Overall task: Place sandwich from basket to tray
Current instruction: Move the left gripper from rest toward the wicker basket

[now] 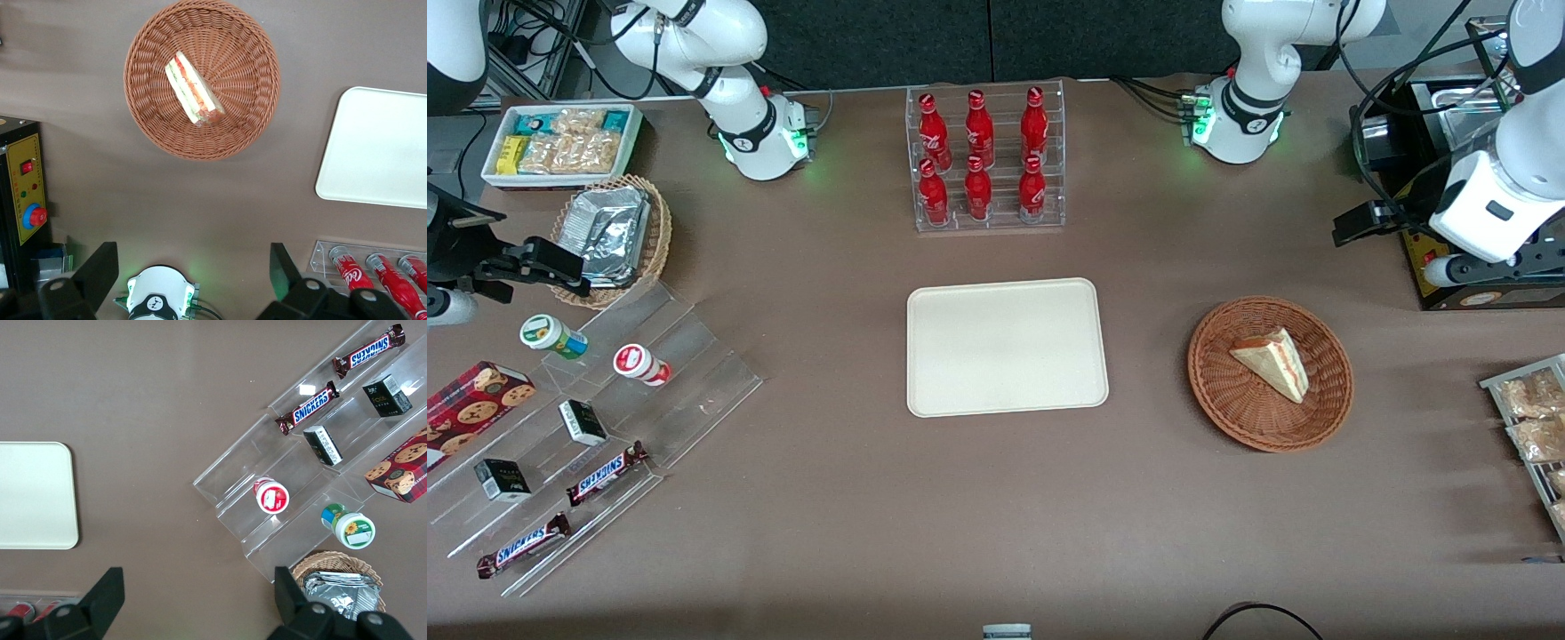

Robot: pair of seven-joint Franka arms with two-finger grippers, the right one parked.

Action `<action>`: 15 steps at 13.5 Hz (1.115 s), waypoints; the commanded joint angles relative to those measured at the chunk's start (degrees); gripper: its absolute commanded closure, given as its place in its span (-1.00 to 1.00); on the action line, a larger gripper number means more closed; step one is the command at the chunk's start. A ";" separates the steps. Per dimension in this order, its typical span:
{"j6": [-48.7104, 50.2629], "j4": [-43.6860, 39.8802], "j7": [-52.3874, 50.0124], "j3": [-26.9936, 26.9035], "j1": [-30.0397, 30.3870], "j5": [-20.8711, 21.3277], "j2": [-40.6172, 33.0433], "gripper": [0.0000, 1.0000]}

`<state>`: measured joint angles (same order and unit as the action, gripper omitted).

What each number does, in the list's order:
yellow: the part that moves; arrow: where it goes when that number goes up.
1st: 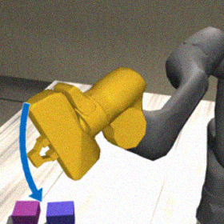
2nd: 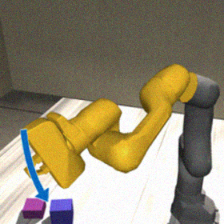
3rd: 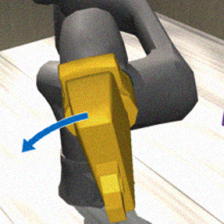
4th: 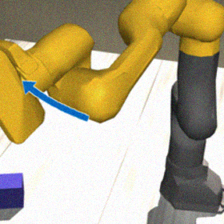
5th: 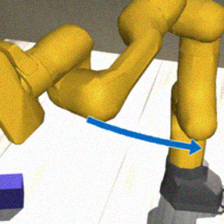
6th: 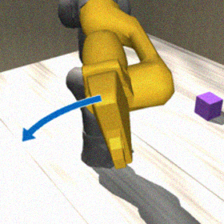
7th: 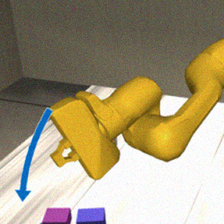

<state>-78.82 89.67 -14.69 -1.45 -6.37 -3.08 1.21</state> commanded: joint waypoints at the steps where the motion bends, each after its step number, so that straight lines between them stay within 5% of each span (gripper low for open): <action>1: 0.07 -1.07 0.53 0.04 0.66 -0.61 0.64 -1.00; 9: -1.33 4.37 5.46 -1.36 2.15 -0.09 1.25 -1.00; 15: -20.54 18.59 -1.46 -1.19 2.06 0.18 2.66 -1.00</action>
<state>-93.28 103.33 -12.70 -3.16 -4.47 -3.06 4.32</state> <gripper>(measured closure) 0.000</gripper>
